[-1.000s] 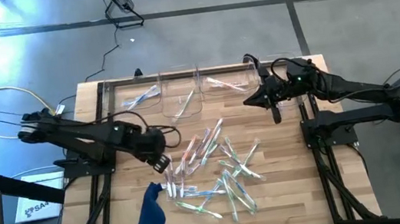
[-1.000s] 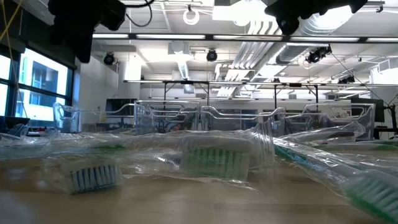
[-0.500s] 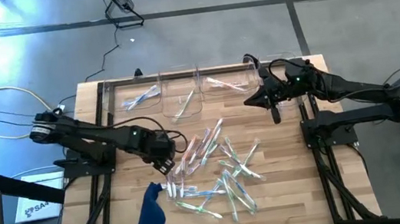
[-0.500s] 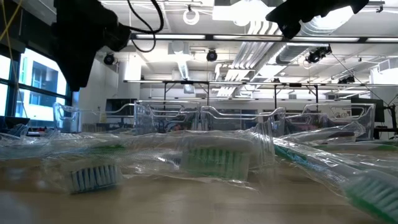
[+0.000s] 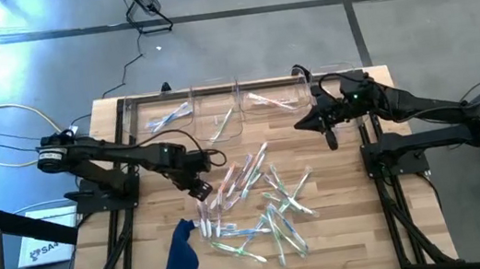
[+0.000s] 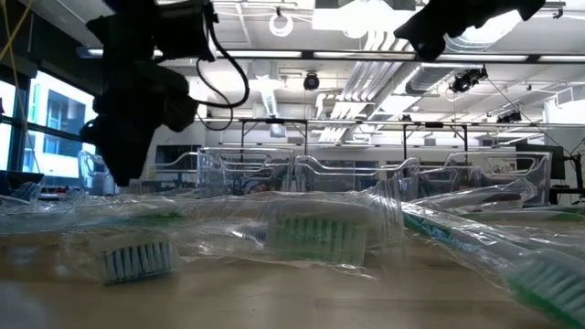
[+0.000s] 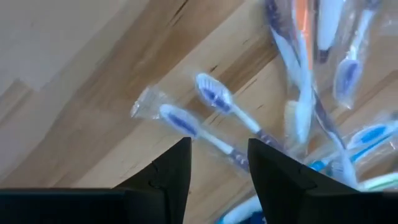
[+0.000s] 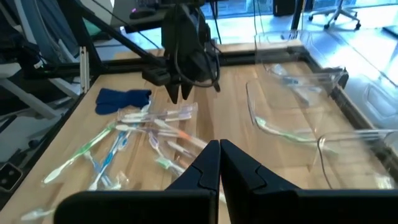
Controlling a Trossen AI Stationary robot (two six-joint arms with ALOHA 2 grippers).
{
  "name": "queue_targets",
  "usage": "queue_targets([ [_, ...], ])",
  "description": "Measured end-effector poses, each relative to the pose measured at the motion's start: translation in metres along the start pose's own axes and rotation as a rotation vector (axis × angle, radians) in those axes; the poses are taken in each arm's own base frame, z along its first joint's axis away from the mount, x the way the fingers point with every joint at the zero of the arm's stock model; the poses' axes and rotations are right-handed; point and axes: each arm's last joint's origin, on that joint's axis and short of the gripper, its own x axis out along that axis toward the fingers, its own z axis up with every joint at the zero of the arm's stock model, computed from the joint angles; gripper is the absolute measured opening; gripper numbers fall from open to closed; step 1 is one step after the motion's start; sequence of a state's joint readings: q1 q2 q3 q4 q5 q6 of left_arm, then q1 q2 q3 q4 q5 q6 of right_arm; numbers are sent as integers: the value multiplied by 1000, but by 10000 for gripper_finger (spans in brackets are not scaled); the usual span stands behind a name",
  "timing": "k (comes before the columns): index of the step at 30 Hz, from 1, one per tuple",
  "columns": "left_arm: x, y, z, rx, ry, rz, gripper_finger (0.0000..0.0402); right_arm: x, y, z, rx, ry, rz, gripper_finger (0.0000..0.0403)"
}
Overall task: Pick & Place Toothbrushes
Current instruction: Put the purple toothbrush into the right transparent bin
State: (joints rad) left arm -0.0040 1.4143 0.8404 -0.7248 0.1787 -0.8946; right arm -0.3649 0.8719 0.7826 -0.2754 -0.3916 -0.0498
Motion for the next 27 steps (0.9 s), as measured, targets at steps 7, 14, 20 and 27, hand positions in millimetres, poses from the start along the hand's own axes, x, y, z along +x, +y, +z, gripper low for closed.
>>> queue_targets([
  [7,3,5,-4,-45,25,25,152,0,0,-2,7,16,1,4],
  [14,4,4,-2,-43,-3,26,152,0,0,-2,-1,15,1,4],
  [20,9,4,-1,-31,12,35,167,0,0,-1,-2,14,1,4],
  [27,18,4,1,-40,31,60,195,0,0,-1,-2,14,1,4],
])
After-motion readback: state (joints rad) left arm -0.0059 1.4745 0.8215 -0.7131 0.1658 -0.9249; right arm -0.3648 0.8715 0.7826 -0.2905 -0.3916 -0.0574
